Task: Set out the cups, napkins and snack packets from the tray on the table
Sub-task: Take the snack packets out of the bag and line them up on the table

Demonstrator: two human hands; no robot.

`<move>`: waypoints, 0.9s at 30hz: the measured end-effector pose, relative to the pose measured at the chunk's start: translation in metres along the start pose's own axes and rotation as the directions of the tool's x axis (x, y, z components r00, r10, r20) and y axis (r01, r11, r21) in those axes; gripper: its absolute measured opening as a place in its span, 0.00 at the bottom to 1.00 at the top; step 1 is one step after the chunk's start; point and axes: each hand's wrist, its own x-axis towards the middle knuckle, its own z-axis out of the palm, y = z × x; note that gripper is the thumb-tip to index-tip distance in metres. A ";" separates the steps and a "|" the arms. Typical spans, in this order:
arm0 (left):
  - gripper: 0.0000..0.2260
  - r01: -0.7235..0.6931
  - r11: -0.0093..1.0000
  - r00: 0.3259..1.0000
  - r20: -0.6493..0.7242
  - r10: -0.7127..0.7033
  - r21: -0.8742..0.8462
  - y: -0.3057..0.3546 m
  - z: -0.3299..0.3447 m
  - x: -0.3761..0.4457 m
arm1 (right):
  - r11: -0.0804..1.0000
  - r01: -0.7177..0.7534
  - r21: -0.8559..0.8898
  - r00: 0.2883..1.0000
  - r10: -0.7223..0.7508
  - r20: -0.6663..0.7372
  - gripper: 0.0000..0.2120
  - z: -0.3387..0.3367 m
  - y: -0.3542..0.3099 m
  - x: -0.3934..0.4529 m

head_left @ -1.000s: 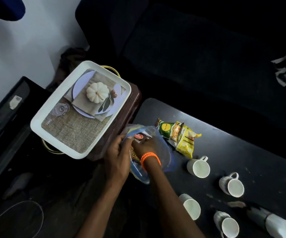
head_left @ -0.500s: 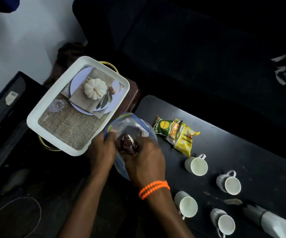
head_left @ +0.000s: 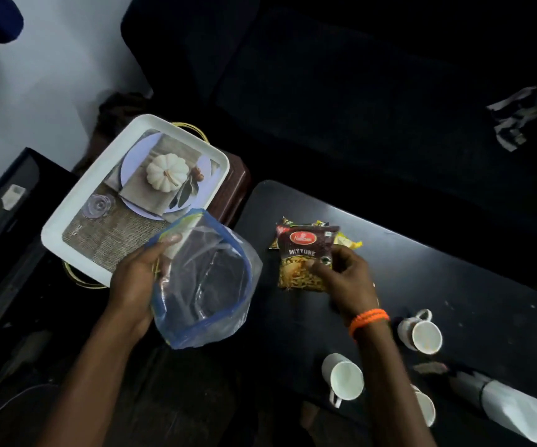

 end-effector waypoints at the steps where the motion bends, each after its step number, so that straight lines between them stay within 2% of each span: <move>1: 0.29 0.044 0.998 0.998 0.037 -0.042 -0.037 0.001 -0.001 -0.002 | 0.990 -0.028 -0.140 0.997 0.017 -0.081 0.24 0.005 0.010 0.006; 2: 0.30 0.070 0.996 0.996 0.065 -0.066 -0.062 0.001 0.000 -0.006 | 0.974 -0.047 -0.221 0.986 0.010 -0.168 0.31 0.007 0.019 0.007; 3: 0.32 0.088 0.993 0.992 0.095 -0.081 -0.080 0.000 0.002 -0.009 | 0.977 -0.040 -0.209 0.975 -0.007 -0.221 0.36 0.007 0.025 0.005; 4: 0.34 0.097 0.990 0.989 0.118 -0.084 -0.106 -0.002 0.005 -0.012 | 0.990 -0.006 -0.141 0.977 -0.024 -0.210 0.39 0.007 0.030 0.000; 6: 0.31 0.139 0.976 0.978 0.181 -0.107 -0.170 -0.010 0.014 -0.023 | 0.998 0.062 -0.019 0.998 -0.063 -0.018 0.44 0.010 0.040 -0.016; 8: 0.21 0.264 0.944 0.938 0.280 -0.203 -0.200 -0.016 0.026 -0.032 | 0.991 0.066 0.120 0.956 -0.097 0.277 0.51 0.014 0.046 -0.035; 10: 0.16 0.500 0.856 0.786 0.482 -0.386 -0.130 -0.025 0.044 -0.039 | 0.970 0.079 0.229 0.868 -0.180 0.463 0.57 0.019 0.051 -0.049; 11: 0.14 0.556 0.829 0.726 0.518 -0.453 -0.056 -0.034 0.054 -0.041 | 0.957 0.103 0.272 0.834 -0.232 0.500 0.57 0.022 0.054 -0.053; 12: 0.13 0.559 0.829 0.710 0.497 -0.499 0.035 -0.041 0.067 -0.043 | 0.944 0.107 0.312 0.823 -0.260 0.505 0.57 0.024 0.055 -0.055; 13: 0.11 0.487 0.860 0.760 0.412 -0.503 0.152 -0.053 0.079 -0.043 | 0.930 0.082 0.357 0.829 -0.263 0.493 0.56 0.025 0.055 -0.057; 14: 0.07 0.374 0.891 0.831 0.333 -0.445 0.257 -0.066 0.089 -0.044 | 0.917 0.068 0.393 0.847 -0.261 0.464 0.54 0.025 0.055 -0.058; 15: 0.07 0.239 0.899 0.897 0.271 -0.349 0.367 -0.075 0.099 -0.046 | 0.905 0.064 0.421 0.870 -0.258 0.420 0.51 0.024 0.056 -0.058; 16: 0.11 0.112 0.875 0.946 0.220 -0.239 0.471 -0.083 0.107 -0.045 | 0.900 0.074 0.429 0.898 -0.247 0.364 0.45 0.021 0.057 -0.057; 17: 0.10 -0.018 0.831 0.967 0.221 -0.126 0.556 -0.083 0.116 -0.047 | 0.894 0.081 0.441 0.927 -0.230 0.297 0.37 0.015 0.059 -0.056; 18: 0.11 -0.129 0.800 0.965 0.262 -0.036 0.586 -0.081 0.122 -0.048 | 0.893 0.071 0.445 0.963 -0.177 0.202 0.29 0.006 0.060 -0.053; 19: 0.17 -0.193 0.792 0.955 0.295 0.017 0.579 -0.077 0.125 -0.048 | 0.884 0.058 0.464 0.990 -0.111 0.089 0.22 -0.005 0.063 -0.050; 20: 0.24 -0.223 0.811 0.949 0.311 0.054 0.540 -0.073 0.127 -0.045 | 0.853 0.036 0.520 0.999 -0.035 -0.011 0.18 -0.016 0.065 -0.046; 21: 0.31 -0.232 0.819 0.945 0.322 0.062 0.524 -0.070 0.130 -0.044 | 0.773 0.017 0.634 0.997 0.034 -0.068 0.18 -0.028 0.069 -0.042; 22: 0.35 -0.226 0.821 0.933 0.358 0.029 0.524 -0.069 0.136 -0.044 | 0.647 0.007 0.763 0.995 0.072 -0.071 0.20 -0.040 0.069 -0.039; 23: 0.38 -0.179 0.832 0.903 0.423 -0.073 0.525 -0.068 0.145 -0.051 | 0.537 -0.002 0.844 0.995 0.086 -0.052 0.22 -0.050 0.068 -0.036; 24: 0.38 -0.089 0.851 0.844 0.493 -0.211 0.517 -0.070 0.156 -0.060 | 0.501 0.012 0.865 0.995 0.076 -0.058 0.23 -0.060 0.069 -0.036; 25: 0.38 0.009 0.861 0.762 0.554 -0.335 0.508 -0.073 0.169 -0.067 | 0.574 0.041 0.818 0.997 0.033 -0.074 0.21 -0.067 0.067 -0.035; 26: 0.35 0.075 0.870 0.699 0.597 -0.395 0.488 -0.077 0.182 -0.074 | 0.740 0.090 0.667 0.992 -0.007 -0.127 0.16 -0.076 0.065 -0.037; 27: 0.31 0.109 0.882 0.676 0.616 -0.404 0.458 -0.083 0.196 -0.079 | 0.888 0.125 0.442 0.984 -0.054 -0.170 0.11 -0.083 0.065 -0.035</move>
